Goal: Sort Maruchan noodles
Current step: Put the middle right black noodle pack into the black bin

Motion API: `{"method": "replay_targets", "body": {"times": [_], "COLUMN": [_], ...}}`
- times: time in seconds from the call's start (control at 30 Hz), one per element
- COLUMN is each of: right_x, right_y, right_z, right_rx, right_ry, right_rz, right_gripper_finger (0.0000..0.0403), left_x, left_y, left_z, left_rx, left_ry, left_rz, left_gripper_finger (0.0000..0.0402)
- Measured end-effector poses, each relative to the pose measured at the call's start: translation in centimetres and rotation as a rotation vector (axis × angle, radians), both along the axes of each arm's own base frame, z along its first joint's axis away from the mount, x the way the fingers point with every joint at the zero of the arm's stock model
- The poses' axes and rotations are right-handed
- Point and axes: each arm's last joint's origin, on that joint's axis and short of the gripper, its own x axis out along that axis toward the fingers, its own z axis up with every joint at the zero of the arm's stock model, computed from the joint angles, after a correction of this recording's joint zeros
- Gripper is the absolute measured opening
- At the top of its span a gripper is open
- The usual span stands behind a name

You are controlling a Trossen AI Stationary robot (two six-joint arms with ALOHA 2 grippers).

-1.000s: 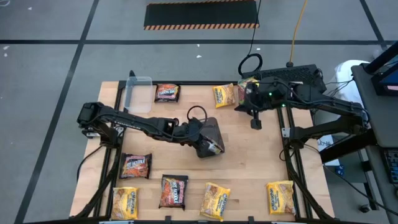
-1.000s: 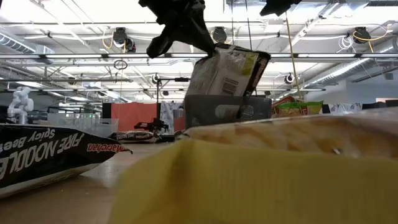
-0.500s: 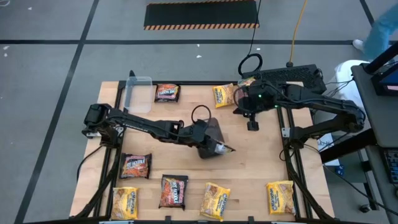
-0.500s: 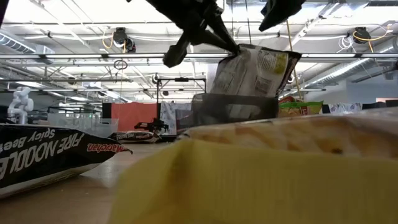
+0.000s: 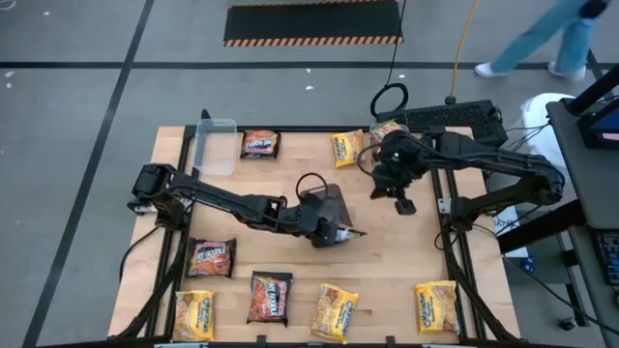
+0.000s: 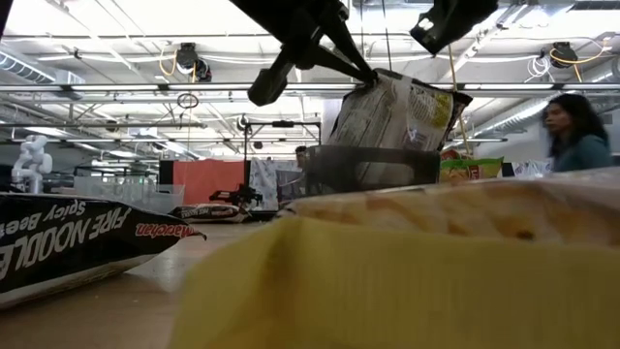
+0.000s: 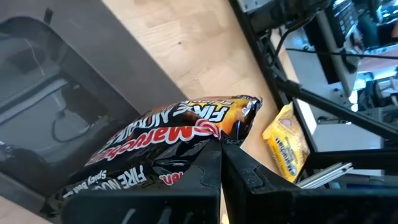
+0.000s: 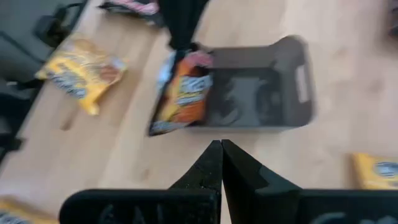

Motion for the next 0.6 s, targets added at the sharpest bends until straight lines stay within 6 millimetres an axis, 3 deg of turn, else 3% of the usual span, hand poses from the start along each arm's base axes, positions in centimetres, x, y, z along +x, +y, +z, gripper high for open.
{"method": "replay_targets", "body": {"times": [0.27, 0.6], "right_x": [-0.1, 1.1], "right_y": [1.0, 2.2], "right_z": [-0.9, -6.8], "right_rx": [0.133, 0.166], "right_ry": [0.074, 0.131], "right_rz": [0.081, 0.092], "right_gripper_finger": [0.0, 0.0009], "left_x": [0.0, 0.0], "left_y": [0.1, 0.1], "left_z": [-0.1, -0.1], "left_rx": [0.027, 0.047], "left_ry": [0.008, 0.013], "left_rz": [-0.017, -0.048], "left_gripper_finger": [0.0001, 0.0001]}}
